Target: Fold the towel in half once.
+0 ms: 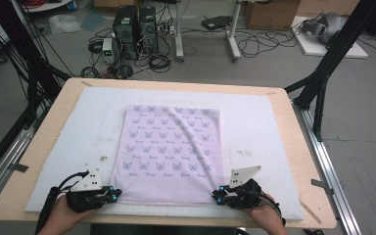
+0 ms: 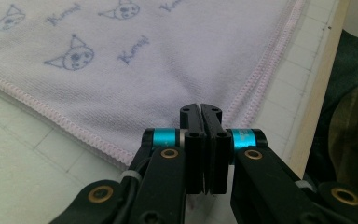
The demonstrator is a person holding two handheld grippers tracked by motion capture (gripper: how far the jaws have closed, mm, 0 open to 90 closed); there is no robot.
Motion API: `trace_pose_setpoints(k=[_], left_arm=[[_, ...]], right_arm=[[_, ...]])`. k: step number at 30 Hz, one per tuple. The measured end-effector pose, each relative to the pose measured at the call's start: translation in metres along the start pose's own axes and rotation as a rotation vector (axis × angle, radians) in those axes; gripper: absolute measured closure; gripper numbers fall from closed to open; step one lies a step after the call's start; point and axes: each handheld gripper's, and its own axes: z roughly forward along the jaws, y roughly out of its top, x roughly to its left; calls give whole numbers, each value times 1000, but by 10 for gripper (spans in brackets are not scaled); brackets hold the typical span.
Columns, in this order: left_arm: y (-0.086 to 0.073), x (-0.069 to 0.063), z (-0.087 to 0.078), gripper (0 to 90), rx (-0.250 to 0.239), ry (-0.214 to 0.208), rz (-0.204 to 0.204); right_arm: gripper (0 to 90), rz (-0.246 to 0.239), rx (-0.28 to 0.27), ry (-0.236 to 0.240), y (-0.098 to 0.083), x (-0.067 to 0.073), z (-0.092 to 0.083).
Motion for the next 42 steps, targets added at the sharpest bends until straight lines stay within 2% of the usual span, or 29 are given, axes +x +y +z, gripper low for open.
trace_pose_setpoints(k=[4,6,9,16,21,24,29,34,38,42], left_arm=[[-1,0,-1,867,-3,3,5],[0,1,-3,828,-8,10,1],[3,5,-6,779,-45,19,-12],[17,23,-8,665,-115,56,-36],[30,39,-3,614,-159,84,-59],[36,47,2,592,-177,92,-70],[45,56,6,567,-205,100,-80],[47,57,10,519,-214,103,-89],[47,56,12,498,-194,106,-75],[48,55,13,479,-212,102,-83]], right_arm=[[811,0,-12,-2,-3,3,-2],[785,9,-23,-1,-3,3,-4],[730,17,-50,-23,0,0,-7],[605,54,-119,-80,11,-19,-12],[524,69,-157,-119,21,-35,-12],[500,65,-162,-150,27,-44,-11],[470,69,-192,-174,35,-57,-11],[439,88,-219,-190,37,-66,-12],[414,98,-212,-194,37,-66,-12],[403,88,-207,-210,37,-65,-12]])
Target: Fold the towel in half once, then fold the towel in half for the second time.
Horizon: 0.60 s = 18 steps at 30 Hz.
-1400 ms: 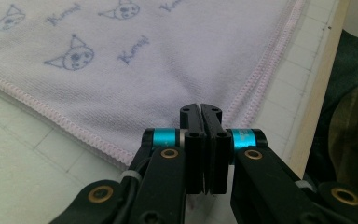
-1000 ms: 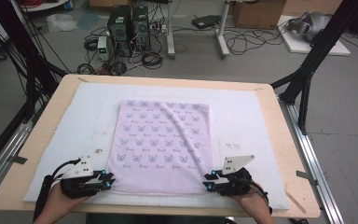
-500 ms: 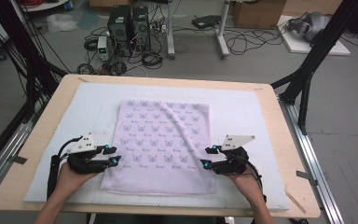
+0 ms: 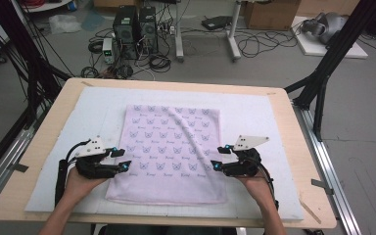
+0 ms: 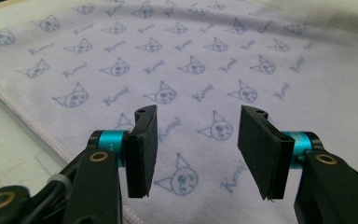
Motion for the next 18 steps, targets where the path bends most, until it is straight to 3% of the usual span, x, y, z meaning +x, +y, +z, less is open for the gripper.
trace_pose_setpoints(k=[18], left_arm=[[-2,4,2,457,36,7,16]], right_arm=[[390,-27,38,12,0,4,8]])
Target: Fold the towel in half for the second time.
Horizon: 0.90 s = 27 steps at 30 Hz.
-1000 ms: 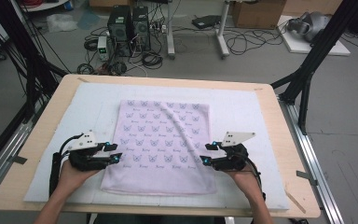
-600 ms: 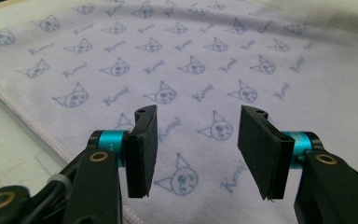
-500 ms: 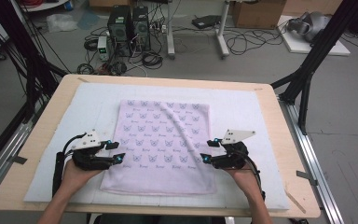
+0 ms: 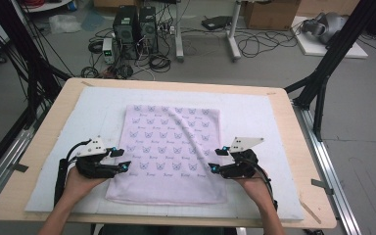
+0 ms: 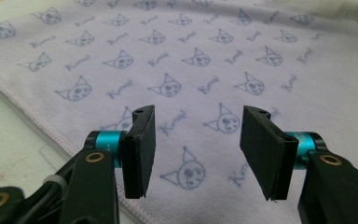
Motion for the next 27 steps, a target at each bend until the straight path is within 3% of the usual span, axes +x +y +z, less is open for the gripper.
trace_pose_setpoints(k=[7,11,19,23,27], left_arm=[[6,11,3,433,29,16,-9],[17,29,6,419,36,32,-28],[42,67,8,453,23,51,-72],[56,88,10,471,33,83,-75],[60,108,21,499,39,128,-111]], right_arm=[[392,6,16,2,4,-11,2],[393,23,15,-5,14,-27,3],[404,29,68,-22,41,-64,10],[425,9,108,-40,57,-82,14],[462,22,107,-71,67,-103,18]])
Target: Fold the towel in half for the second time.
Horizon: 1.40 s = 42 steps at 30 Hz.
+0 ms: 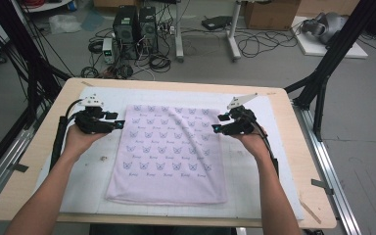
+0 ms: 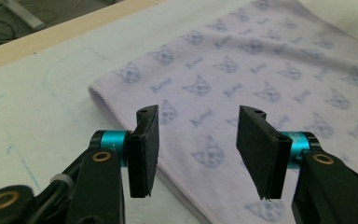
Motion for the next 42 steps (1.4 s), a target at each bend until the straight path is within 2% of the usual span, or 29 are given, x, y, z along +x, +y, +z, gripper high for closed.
trace_pose_setpoints(k=[2,4,9,13,15,17,19,21,23,25,28,30,32,34,38,40,42], left_arm=[[-2,7,8,537,17,7,-17],[-7,13,17,569,30,9,-32],[-15,20,33,580,59,20,-60],[-20,25,42,580,61,35,-86],[-21,26,46,580,57,41,-102],[-23,26,51,580,68,42,-103],[-25,25,56,579,99,45,-104],[-28,25,61,554,134,68,-111],[-27,23,63,559,129,82,-106],[-26,20,64,592,136,103,-84],[-23,19,66,724,143,78,-93],[-21,18,67,793,159,69,-85],[-20,19,67,819,164,59,-105],[-19,21,67,834,166,53,-122],[-17,23,61,847,151,51,-118],[-15,23,56,850,121,46,-122],[-11,22,49,852,92,41,-107]], right_arm=[[496,15,-1,-19,1,-8,4],[515,9,10,-47,-1,-13,10],[518,67,39,-59,-10,-26,24],[501,83,68,-66,-14,-29,36],[488,77,89,-76,-15,-29,42],[473,93,100,-82,-17,-30,47],[450,113,125,-99,-20,-31,51],[443,132,131,-99,-24,-33,55],[446,152,139,-99,-27,-34,58],[484,173,109,-106,-30,-33,58],[578,206,85,-97,-33,-32,58],[696,222,78,-65,-33,-33,57],[796,226,80,-31,-33,-33,58],[821,232,77,-15,-33,-33,58],[837,207,80,-15,-30,-33,54],[841,203,58,-11,-28,-33,47],[843,188,40,-11,-23,-31,39]])
